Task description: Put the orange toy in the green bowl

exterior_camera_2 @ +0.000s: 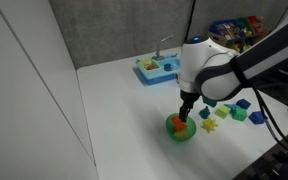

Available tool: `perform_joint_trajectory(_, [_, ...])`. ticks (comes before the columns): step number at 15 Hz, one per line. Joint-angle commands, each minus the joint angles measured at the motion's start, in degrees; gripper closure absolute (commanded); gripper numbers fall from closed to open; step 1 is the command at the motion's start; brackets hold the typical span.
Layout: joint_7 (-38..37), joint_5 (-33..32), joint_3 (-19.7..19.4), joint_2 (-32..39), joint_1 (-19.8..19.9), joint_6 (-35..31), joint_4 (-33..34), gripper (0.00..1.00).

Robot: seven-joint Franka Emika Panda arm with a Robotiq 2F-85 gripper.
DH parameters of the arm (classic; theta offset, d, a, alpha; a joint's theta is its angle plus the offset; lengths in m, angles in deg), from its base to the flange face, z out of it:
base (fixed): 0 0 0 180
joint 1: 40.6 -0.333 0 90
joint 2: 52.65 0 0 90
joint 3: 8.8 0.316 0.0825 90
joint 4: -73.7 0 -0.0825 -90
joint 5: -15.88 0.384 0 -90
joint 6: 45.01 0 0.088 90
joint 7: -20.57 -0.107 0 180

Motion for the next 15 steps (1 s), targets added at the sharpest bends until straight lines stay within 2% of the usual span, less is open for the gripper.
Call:
perform_joint_trajectory(1, [-0.6,1.3,0.2,-3.9,0.9,4.2,-0.3,0.00])
perform_joint_trajectory(10, [-5.0,9.6,-2.1,-15.6,6.9,10.7,-3.0,0.00])
perform_joint_trajectory(15, [-9.0,10.8,-3.4,-26.5,8.6,16.7,-7.2,0.00])
